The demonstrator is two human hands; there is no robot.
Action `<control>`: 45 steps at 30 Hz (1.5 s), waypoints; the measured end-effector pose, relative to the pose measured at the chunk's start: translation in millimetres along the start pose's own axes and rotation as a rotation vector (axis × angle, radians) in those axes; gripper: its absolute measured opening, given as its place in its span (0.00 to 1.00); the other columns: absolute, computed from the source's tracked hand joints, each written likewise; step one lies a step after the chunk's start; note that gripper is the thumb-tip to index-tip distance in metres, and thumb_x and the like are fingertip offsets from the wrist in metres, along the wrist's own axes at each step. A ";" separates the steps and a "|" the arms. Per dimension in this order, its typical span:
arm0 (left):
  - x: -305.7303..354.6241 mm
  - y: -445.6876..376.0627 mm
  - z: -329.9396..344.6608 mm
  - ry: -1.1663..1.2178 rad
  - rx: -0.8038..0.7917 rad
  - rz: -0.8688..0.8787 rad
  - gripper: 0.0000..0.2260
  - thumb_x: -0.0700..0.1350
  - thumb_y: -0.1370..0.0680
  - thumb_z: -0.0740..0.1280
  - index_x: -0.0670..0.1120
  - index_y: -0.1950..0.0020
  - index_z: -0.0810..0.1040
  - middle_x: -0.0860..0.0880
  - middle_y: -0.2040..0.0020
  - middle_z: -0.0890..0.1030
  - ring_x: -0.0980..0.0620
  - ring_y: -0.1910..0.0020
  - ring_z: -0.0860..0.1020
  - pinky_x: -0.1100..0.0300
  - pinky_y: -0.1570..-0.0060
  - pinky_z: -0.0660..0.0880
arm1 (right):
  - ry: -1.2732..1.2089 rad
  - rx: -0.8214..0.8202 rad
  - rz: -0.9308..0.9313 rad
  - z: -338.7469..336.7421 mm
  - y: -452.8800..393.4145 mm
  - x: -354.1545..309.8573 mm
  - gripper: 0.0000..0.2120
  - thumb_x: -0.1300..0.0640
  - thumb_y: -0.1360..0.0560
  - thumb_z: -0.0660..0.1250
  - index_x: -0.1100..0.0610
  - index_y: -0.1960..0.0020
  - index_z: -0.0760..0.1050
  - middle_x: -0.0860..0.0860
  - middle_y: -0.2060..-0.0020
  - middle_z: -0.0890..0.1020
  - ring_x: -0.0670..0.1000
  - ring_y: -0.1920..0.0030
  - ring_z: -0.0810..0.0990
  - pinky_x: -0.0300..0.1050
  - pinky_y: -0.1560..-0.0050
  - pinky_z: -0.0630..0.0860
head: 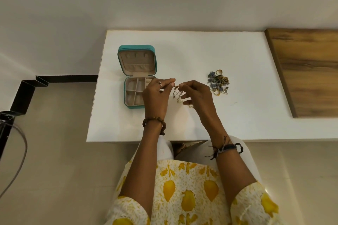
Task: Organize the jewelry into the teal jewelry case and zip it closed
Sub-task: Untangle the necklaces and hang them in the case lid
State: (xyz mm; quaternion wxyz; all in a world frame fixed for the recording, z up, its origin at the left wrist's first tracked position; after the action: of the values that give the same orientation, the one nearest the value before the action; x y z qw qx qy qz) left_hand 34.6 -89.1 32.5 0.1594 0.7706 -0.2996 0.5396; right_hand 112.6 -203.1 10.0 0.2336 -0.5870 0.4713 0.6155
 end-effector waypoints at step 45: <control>-3.7 -1.2 -10.3 0.344 0.124 -0.185 0.11 0.38 0.28 0.70 0.44 0.47 0.76 0.56 0.67 0.79 0.60 0.76 0.74 0.71 0.71 0.72 | 0.254 0.051 -0.267 11.0 8.4 -23.3 0.07 0.53 0.29 0.71 0.54 0.56 0.76 0.39 0.62 0.78 0.42 0.65 0.77 0.31 0.65 0.72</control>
State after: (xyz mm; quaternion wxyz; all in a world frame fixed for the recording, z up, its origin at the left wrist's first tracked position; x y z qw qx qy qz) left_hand 26.8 -81.2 32.9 0.2092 0.6997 -0.1619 0.6636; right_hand 104.7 -191.2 33.0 0.2668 -0.7112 0.4303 0.4876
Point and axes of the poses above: each hand's wrist, its own y-axis away from the middle knuckle, its own z-axis out of the palm, x = y × z, the point moved 6 cm from there along -y, towards the middle knuckle
